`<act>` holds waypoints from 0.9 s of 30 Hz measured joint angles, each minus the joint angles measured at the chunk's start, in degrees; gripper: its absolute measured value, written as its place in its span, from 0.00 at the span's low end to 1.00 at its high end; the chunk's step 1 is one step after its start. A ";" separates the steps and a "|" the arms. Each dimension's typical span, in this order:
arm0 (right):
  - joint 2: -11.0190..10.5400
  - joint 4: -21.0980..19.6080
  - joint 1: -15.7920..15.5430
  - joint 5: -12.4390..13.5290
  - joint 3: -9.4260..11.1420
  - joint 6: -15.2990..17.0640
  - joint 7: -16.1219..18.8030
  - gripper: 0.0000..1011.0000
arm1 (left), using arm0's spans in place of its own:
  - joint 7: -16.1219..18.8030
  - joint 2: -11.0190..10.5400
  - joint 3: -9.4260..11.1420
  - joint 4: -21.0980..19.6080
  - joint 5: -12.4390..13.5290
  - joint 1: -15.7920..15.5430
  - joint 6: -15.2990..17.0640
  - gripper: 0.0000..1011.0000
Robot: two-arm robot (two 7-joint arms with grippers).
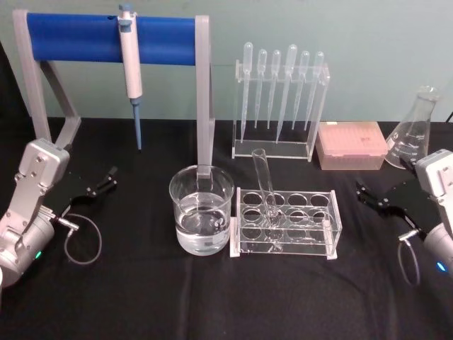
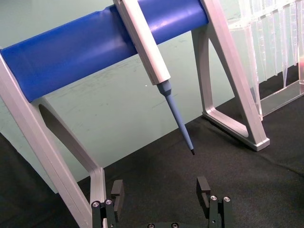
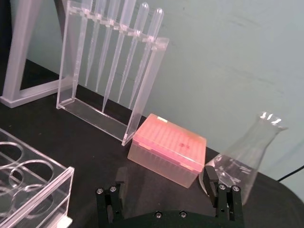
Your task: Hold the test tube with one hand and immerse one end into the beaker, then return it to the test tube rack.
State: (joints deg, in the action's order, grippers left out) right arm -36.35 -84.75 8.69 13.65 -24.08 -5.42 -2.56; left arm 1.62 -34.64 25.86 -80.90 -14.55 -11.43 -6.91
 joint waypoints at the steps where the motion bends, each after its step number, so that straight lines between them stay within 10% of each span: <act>1: -0.85 -1.76 -1.19 -0.13 0.63 0.44 -0.21 0.99 | 0.00 0.00 0.00 0.00 0.00 0.00 0.00 0.99; 9: -5.72 -13.42 -7.60 2.51 3.93 3.00 2.52 0.99 | 0.00 0.00 0.00 0.00 0.00 0.00 0.00 0.99; 14: -7.00 -17.92 -6.32 6.68 2.82 6.58 11.57 0.99 | 0.00 0.00 0.00 0.00 0.00 0.00 0.00 0.99; 27: 0.31 -13.89 5.58 5.03 -4.69 15.11 22.20 0.99 | 0.00 0.00 0.00 0.00 0.00 0.00 0.00 0.99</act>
State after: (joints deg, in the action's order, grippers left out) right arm -36.03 -98.64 14.27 18.68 -28.77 9.70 19.64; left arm 1.62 -34.65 25.86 -80.90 -14.55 -11.43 -6.91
